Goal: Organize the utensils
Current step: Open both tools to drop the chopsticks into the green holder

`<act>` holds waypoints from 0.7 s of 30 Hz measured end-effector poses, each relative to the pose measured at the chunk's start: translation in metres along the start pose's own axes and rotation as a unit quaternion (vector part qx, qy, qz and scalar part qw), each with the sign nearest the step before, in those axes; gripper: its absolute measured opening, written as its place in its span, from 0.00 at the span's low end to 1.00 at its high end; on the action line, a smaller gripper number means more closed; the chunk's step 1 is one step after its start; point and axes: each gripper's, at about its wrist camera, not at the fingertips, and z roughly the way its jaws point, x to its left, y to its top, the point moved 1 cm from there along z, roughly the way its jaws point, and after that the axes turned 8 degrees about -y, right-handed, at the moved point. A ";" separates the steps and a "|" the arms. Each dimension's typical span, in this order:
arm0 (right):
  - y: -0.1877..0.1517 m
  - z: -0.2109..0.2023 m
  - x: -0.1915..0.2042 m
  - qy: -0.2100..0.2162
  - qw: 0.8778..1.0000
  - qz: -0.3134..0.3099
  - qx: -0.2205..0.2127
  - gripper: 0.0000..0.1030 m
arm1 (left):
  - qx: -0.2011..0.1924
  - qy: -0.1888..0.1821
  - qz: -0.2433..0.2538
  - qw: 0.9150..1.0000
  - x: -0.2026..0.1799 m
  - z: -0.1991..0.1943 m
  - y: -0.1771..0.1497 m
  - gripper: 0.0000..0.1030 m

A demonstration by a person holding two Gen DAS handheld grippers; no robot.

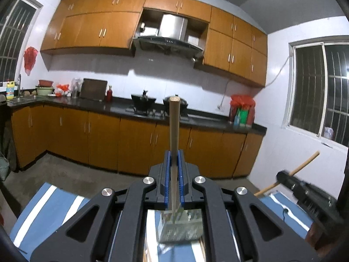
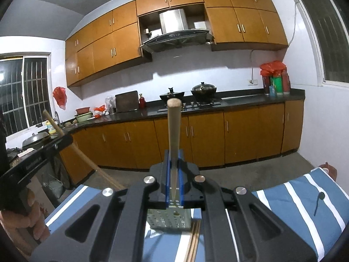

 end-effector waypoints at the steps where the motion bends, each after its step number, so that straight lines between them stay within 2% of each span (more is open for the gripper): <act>1: 0.001 0.005 0.002 -0.001 1.000 -0.002 0.002 0.08 | -0.004 0.002 0.000 1.000 -0.002 0.006 0.000 0.07; 4: -0.001 0.023 0.005 -0.007 1.000 -0.007 0.013 0.08 | 0.001 0.004 -0.003 1.000 -0.004 0.023 -0.009 0.07; 10: -0.018 0.053 0.006 -0.013 0.998 -0.011 0.055 0.08 | 0.055 -0.003 -0.012 0.998 -0.001 0.056 -0.038 0.07; 14: -0.025 0.057 0.007 -0.017 0.998 -0.012 0.063 0.10 | 0.067 -0.007 -0.017 0.998 0.003 0.057 -0.044 0.09; 15: -0.024 0.056 0.006 -0.017 0.998 -0.012 0.061 0.10 | 0.065 -0.008 -0.014 0.998 0.003 0.055 -0.043 0.14; 16: -0.024 0.054 0.007 -0.017 0.998 -0.011 0.059 0.11 | 0.061 -0.007 -0.013 0.998 0.003 0.052 -0.041 0.24; 18: -0.019 0.048 0.006 -0.018 0.999 -0.005 0.050 0.13 | 0.053 -0.005 -0.013 0.999 0.003 0.048 -0.037 0.34; 21: -0.014 0.035 0.006 -0.021 0.999 -0.003 0.034 0.15 | 0.041 -0.007 -0.015 0.999 0.002 0.040 -0.030 0.35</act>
